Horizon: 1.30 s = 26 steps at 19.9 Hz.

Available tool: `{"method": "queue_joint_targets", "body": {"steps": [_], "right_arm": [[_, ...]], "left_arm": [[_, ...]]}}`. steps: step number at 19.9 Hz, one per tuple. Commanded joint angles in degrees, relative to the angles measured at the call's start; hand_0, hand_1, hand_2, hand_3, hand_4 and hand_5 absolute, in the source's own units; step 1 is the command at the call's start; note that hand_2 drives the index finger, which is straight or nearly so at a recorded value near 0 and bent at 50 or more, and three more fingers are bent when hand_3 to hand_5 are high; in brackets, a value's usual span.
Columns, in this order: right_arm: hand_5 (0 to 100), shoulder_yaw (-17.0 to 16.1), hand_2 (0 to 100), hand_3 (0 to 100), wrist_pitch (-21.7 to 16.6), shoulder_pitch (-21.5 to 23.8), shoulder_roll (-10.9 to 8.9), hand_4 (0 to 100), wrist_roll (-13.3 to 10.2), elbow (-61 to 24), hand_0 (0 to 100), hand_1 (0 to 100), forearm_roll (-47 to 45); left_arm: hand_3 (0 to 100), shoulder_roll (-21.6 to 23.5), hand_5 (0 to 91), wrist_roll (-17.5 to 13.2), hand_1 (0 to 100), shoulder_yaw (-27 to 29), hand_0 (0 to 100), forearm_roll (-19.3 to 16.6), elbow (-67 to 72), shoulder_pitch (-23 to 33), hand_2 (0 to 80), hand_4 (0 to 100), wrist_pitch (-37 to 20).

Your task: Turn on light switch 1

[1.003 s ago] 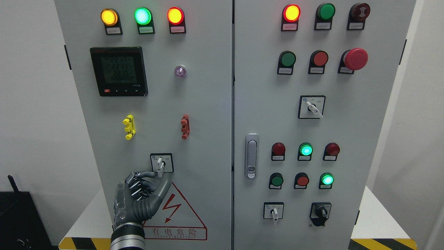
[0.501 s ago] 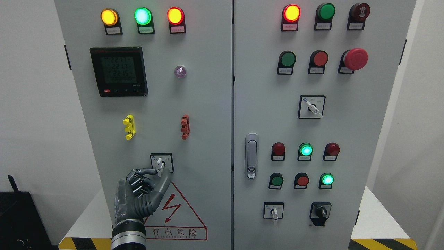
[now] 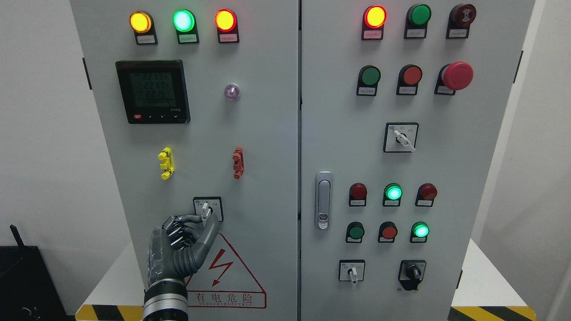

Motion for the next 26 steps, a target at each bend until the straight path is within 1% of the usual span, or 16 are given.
{"method": "queue_joint_targets", "body": {"steps": [1, 9, 16, 18, 26], "right_arm": [[0, 0.00, 0, 0, 0.04, 0.00, 0.00, 0, 0.03, 0.00, 0, 0, -1.41], [0, 0.00, 0, 0, 0.04, 0.00, 0.00, 0, 0.03, 0.00, 0, 0, -1.41], [0, 0.00, 0, 0, 0.04, 0.00, 0.00, 0, 0.03, 0.00, 0, 0, -1.41], [0, 0.00, 0, 0, 0.04, 0.00, 0.00, 0, 0.03, 0.00, 0, 0, -1.41], [0, 0.00, 0, 0, 0.04, 0.00, 0.00, 0, 0.03, 0.00, 0, 0, -1.41]], "left_arm": [[89, -0.04, 80.5, -0.05, 74, 0.02, 20, -0.34, 0.03, -0.10, 54.7, 93, 0.15], [90, -0.04, 80.5, -0.13, 72, 0.02, 21, -0.51, 0.12, -0.18, 55.3, 93, 0.68], [90, -0.12, 80.6, -0.13, 70, -0.07, 20, -0.51, 0.12, -0.45, 55.5, 93, 1.12], [90, -0.12, 80.6, -0.13, 70, -0.07, 20, -0.42, 0.12, -0.80, 55.5, 93, 2.26], [91, -0.12, 80.8, -0.13, 69, -0.07, 19, -0.60, 0.21, -1.41, 55.6, 93, 2.43]]}}
